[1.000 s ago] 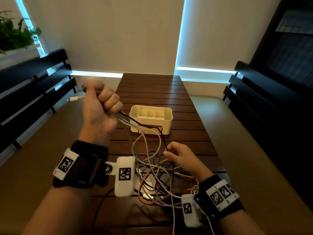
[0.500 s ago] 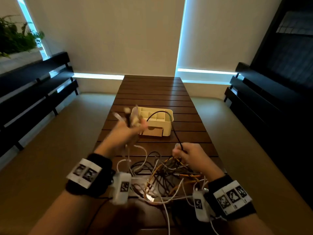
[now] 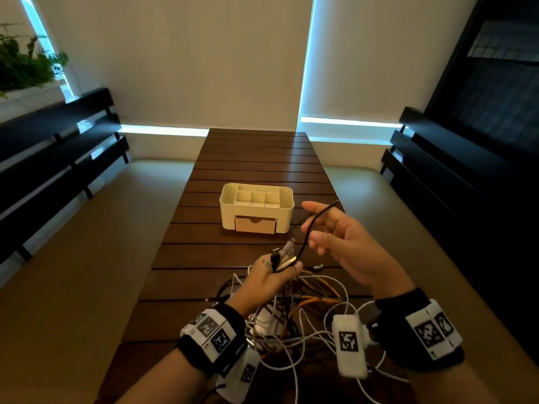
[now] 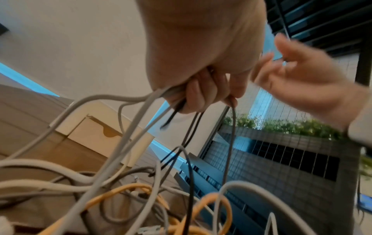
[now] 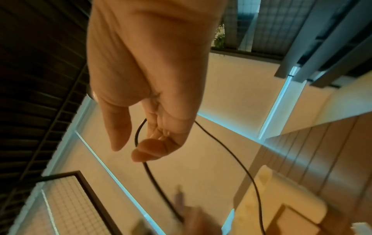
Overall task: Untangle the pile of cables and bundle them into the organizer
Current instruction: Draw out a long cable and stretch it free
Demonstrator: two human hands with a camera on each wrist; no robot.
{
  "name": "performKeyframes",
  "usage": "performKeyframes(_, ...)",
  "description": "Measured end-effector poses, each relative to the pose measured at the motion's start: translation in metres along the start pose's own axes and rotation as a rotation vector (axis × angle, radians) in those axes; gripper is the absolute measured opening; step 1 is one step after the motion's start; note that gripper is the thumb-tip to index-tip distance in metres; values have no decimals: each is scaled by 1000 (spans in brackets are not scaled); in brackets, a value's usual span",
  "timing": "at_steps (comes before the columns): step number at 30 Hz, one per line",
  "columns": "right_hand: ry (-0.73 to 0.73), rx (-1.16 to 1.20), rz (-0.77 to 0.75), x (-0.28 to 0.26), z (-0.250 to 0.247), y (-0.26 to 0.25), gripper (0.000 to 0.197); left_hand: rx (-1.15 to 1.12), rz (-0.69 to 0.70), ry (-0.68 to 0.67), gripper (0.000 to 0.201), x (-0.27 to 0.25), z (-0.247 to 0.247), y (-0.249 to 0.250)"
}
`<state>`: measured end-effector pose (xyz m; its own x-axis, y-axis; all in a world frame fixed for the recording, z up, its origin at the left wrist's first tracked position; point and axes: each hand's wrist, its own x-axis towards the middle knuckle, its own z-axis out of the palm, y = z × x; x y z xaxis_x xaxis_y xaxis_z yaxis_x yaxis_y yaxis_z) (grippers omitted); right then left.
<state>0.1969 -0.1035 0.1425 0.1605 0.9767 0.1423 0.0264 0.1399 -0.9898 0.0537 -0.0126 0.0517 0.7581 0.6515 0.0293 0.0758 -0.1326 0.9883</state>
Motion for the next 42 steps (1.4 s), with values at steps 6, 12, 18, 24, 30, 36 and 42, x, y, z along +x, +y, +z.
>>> performKeyframes(6,-43,-352,212,-3,10,59,22,-107,-36,58,49,1,-6,21)
performKeyframes(12,-131,-1019,315,-13,1,134,24,-259,-45,273,54,2,-35,38)
performKeyframes(18,-234,-1425,583,-36,-15,146,26,-434,71,396,18,-8,-71,56)
performKeyframes(24,-49,-1164,564,-9,-14,109,25,-420,121,255,23,-10,-52,63)
performKeyframes(30,309,-709,44,-1,16,58,31,-314,133,141,19,-12,-38,72)
performKeyframes(36,-30,-534,77,6,39,73,29,-385,199,114,19,-14,-31,76)
performKeyframes(42,-116,-598,115,-2,37,86,40,-471,221,131,19,-14,-39,73)
